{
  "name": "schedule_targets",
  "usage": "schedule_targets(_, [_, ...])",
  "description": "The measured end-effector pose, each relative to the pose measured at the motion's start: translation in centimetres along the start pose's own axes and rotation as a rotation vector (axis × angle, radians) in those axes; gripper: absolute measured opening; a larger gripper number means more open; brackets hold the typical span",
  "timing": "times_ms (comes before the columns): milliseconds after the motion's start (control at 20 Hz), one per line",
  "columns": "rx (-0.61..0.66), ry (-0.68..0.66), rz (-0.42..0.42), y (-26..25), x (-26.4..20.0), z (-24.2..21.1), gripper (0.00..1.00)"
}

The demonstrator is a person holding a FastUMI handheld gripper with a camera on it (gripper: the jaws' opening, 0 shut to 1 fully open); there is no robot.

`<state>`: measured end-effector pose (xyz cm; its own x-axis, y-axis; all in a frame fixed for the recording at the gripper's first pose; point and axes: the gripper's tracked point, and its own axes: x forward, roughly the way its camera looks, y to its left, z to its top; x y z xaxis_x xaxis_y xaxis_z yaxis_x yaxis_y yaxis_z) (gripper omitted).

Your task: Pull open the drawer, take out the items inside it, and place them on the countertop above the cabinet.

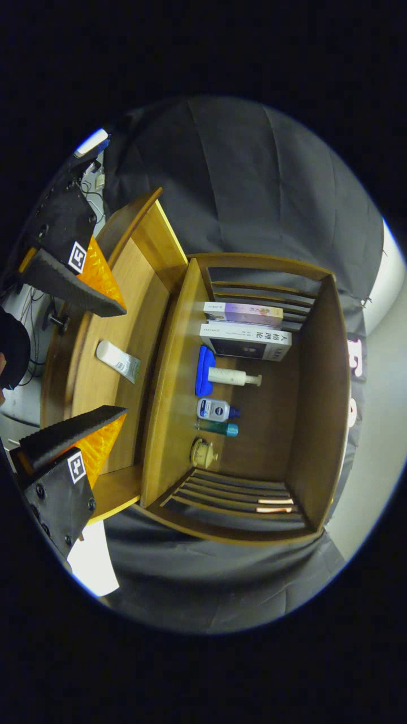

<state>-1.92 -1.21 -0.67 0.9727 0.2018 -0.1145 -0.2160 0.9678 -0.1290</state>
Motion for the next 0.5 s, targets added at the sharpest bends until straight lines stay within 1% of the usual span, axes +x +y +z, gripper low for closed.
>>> schedule_targets(150, [-0.010,0.079,0.066,1.0,2.6,2.1,0.98])
schedule_targets(250, [-0.042,0.122,0.079,1.1,4.9,2.9,0.98])
schedule_targets(400, [-0.127,0.211,0.085,1.0,7.9,2.3,0.97])
schedule_targets(500, [-0.114,0.290,0.127,1.5,9.5,1.0,0.96])
